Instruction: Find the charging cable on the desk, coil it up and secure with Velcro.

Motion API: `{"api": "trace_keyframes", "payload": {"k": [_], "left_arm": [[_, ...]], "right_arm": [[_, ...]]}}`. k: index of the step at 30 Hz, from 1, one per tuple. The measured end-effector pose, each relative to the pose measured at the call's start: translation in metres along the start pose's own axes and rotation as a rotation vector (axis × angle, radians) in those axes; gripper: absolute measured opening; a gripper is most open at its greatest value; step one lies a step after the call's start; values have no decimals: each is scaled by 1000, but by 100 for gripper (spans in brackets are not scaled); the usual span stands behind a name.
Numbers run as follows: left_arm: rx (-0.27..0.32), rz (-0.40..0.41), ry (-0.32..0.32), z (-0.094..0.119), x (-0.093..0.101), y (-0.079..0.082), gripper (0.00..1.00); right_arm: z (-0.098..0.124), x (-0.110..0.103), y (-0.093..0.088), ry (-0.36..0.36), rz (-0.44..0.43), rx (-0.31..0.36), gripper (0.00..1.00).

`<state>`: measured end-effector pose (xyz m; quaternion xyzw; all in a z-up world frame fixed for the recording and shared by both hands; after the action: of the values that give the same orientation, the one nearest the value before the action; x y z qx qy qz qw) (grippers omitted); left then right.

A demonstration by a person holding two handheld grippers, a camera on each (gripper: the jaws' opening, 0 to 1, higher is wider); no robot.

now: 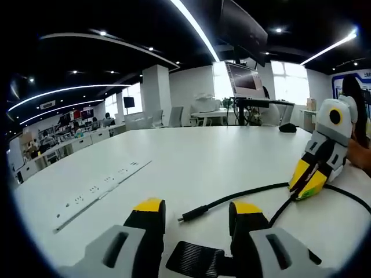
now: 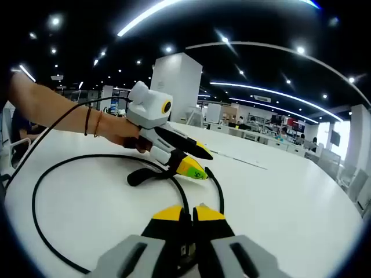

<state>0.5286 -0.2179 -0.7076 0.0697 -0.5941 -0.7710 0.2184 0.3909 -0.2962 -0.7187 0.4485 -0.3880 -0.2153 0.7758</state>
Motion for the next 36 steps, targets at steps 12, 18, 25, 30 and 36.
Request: {"api": "trace_keyframes", "payload": {"k": [12, 18, 25, 30, 36], "left_arm": [[-34, 7, -48, -14, -5, 2, 43], [-29, 25, -57, -14, -4, 0, 43], [6, 22, -44, -6, -8, 3, 43], [13, 38, -30, -4, -14, -4, 43], [48, 61, -39, -4, -15, 2, 42]], "right_arm": [[-1, -1, -1, 3, -3, -51, 9], [-1, -1, -2, 4, -5, -81, 9], [-2, -1, -3, -2, -20, -104, 9], [-2, 0, -5, -10, -29, -109, 9], [-3, 0, -5, -5, -18, -128, 9]]}}
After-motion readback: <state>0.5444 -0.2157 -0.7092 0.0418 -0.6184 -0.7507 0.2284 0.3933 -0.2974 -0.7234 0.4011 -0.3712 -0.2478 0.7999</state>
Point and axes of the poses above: the point that each gripper's makers call its tool centre point, and the gripper's own axes: z roughly backward along the fingers, x roughly to its right, y roughly out of its top, the point moved 4 cm from there along z, roughly backward along the fingers, and after that the axes turned 15 degrees about z, right-handed, at the moved point
